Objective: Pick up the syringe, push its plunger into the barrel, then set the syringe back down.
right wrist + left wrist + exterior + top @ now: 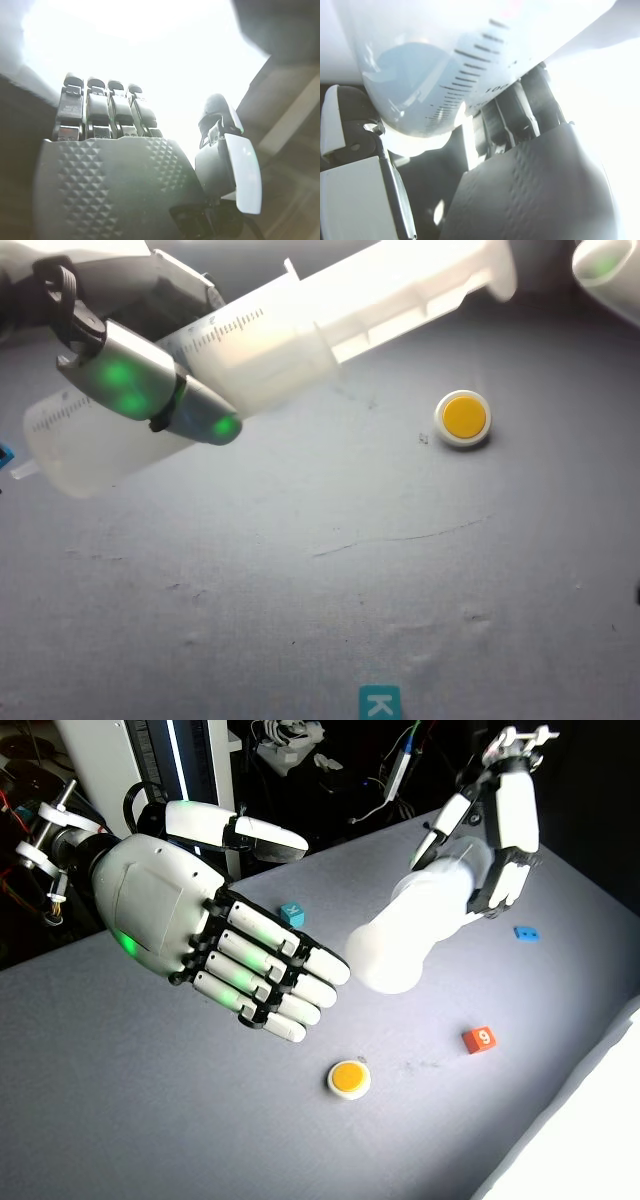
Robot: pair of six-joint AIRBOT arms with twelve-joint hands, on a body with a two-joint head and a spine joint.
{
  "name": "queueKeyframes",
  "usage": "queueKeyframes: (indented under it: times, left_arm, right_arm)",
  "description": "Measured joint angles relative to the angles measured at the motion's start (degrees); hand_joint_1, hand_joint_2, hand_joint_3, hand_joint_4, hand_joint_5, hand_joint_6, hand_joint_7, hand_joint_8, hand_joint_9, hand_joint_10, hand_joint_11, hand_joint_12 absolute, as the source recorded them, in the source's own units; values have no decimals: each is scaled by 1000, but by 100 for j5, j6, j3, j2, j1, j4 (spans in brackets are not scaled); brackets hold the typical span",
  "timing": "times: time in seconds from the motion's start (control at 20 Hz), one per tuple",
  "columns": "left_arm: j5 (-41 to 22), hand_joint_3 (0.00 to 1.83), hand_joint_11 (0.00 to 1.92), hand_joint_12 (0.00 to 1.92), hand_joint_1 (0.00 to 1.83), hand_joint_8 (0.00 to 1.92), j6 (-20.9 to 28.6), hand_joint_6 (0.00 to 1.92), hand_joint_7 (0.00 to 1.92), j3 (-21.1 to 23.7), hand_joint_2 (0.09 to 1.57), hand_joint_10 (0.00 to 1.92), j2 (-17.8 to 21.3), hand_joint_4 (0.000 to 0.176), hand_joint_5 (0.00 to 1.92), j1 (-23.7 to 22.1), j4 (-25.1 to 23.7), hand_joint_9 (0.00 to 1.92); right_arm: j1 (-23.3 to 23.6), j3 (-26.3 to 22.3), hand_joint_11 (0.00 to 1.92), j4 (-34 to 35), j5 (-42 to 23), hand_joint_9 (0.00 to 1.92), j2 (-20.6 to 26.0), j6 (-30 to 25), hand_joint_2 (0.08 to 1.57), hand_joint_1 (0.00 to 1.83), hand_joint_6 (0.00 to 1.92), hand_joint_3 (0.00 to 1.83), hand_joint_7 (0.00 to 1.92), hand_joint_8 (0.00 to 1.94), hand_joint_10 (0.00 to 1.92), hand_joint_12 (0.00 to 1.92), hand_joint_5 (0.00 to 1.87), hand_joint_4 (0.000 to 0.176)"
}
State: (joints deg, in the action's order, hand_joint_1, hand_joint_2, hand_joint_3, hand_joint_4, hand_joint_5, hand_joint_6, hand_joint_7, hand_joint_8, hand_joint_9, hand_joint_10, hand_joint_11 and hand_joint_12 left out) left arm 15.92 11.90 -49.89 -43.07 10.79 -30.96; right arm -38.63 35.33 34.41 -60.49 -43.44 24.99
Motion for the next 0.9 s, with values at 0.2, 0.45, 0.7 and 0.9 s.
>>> queueKeyframes:
  times: [0.2, 0.45, 0.7, 0.9]
  left_arm:
    - [151, 0, 515, 1570, 1375, 951, -7, 1144, 1046, 103, 1126, 1286, 50, 0, 829, -164, 55, 862]
    - [205, 2, 519, 1594, 1373, 948, -15, 1155, 1036, 142, 1129, 1302, 72, 0, 818, -262, 107, 865]
    - [232, 0, 514, 1629, 1375, 942, -13, 1134, 1041, 221, 1128, 1307, 72, 0, 808, -315, 133, 885]
    - [306, 1, 522, 1614, 1375, 926, -15, 1157, 1049, 247, 1126, 1291, 85, 0, 813, -315, 94, 878]
  right_arm:
    - [173, 103, 0, -33, -179, 0, -249, -638, 1246, 0, 0, 0, 0, 0, 0, 0, 0, 0]
    - [455, 293, 0, 42, -166, 0, -422, -1239, 1240, 0, 0, 0, 0, 0, 0, 0, 0, 0]
    - [699, 507, 0, -190, -44, 0, -831, -1314, 1244, 0, 0, 0, 0, 0, 0, 0, 0, 0]
    - [861, 728, 0, -146, 87, 0, -1128, -1231, 1245, 0, 0, 0, 0, 0, 0, 0, 0, 0]
